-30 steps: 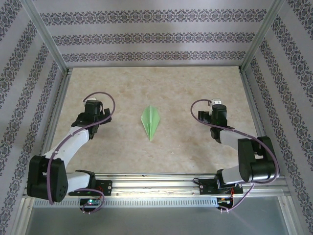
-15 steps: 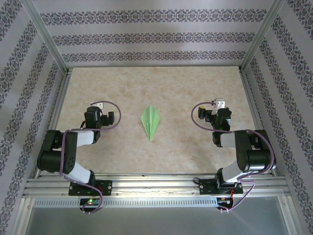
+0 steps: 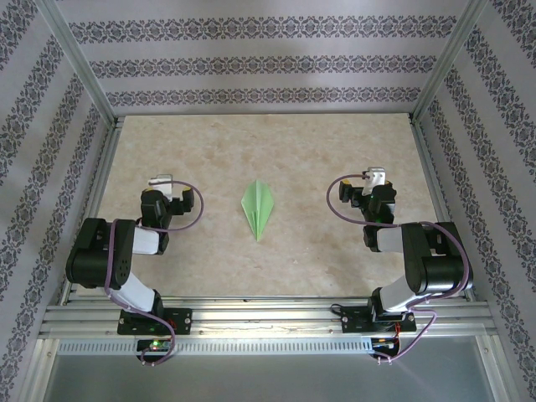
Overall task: Fold a paper plane with a square sheet of paper (pick it up from the middle)
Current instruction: Reset both arms
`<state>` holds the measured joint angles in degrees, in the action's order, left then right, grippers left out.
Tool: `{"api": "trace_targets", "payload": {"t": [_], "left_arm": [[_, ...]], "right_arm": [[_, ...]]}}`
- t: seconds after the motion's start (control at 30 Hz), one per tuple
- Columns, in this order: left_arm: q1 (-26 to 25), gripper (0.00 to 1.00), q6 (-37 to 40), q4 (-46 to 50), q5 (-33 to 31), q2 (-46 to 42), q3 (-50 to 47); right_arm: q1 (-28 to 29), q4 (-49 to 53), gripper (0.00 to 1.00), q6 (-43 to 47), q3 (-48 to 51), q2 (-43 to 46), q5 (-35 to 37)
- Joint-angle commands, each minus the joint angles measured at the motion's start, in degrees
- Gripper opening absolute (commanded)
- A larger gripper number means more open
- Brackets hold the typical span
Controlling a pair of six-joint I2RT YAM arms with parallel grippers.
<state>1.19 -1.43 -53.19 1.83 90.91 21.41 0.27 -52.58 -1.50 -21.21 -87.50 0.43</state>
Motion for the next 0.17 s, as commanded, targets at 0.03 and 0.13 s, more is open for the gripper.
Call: {"api": "trace_targets", "payload": {"t": [0.03,0.13], "left_arm": [[0.0,1.0,1.43,0.31,2.87,0.01,1.17],[-0.05,1.0,1.43,-0.06,2.84,0.1,1.09]], "right_arm": [[0.7,-1.75,0.98,0.04,-0.32,-0.12,0.36],[0.69,-1.83,0.98,0.07,-0.23,-0.04,0.36]]}}
